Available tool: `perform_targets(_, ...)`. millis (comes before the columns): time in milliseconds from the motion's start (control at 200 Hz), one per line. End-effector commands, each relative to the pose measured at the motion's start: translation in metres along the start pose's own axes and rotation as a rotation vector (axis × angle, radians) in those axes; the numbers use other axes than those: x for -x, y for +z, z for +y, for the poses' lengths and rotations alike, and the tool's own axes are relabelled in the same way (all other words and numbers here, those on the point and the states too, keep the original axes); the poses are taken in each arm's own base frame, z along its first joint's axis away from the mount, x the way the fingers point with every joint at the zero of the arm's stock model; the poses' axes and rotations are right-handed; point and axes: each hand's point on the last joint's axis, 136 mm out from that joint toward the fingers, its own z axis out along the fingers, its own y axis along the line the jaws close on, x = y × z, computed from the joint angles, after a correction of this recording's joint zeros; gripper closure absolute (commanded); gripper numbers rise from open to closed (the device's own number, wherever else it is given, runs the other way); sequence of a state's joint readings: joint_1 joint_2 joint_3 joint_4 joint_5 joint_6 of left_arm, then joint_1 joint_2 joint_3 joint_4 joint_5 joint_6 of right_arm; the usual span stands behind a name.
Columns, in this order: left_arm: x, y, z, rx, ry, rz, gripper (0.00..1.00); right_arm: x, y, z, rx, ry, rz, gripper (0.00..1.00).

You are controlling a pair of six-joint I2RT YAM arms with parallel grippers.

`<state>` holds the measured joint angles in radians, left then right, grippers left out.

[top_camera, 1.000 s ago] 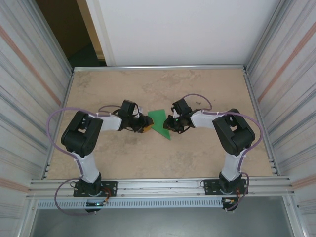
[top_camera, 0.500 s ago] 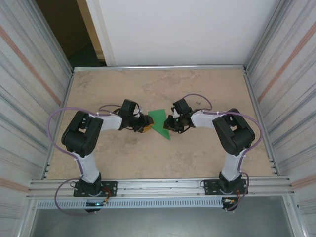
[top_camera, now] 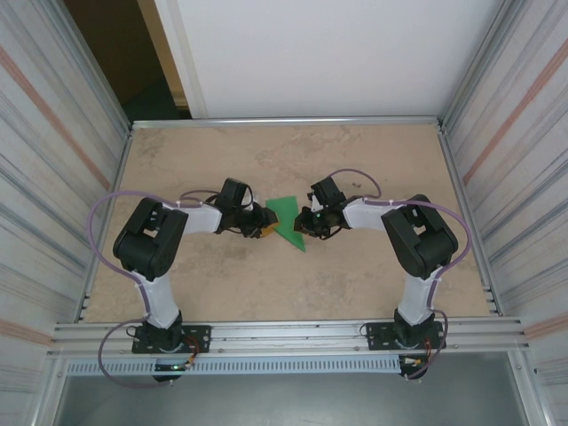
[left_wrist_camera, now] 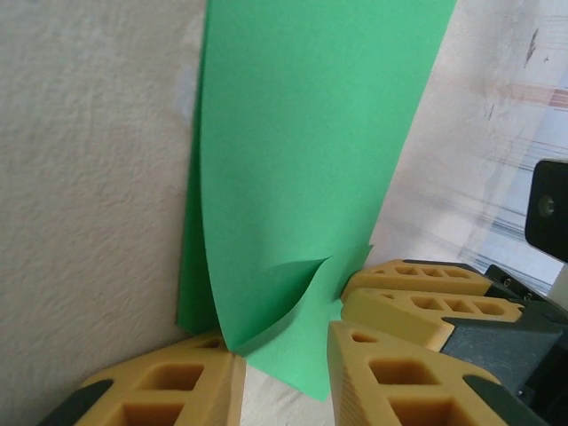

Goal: Fold a paper plane with a square sheet of paper (pick it up from the middle)
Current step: Fourth fold the wing at the center of the table.

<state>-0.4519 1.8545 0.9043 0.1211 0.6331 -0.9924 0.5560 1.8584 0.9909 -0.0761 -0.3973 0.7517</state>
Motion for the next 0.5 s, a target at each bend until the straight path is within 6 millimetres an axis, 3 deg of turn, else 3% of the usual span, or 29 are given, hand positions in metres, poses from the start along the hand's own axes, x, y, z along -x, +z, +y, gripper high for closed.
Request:
perform_targets(0, 0.001, 0.004, -0.01, -0.052, 0.025, 0.015, 0.7, -0.012, 0.008, -0.023, -0.054, 0.047, 0.04, 0.84)
perform_targets(496, 0.017, 0.003, -0.011, -0.085, 0.033, 0.012, 0.85, -0.002, -0.001, -0.016, -0.03, -0.017, 0.012, 0.8)
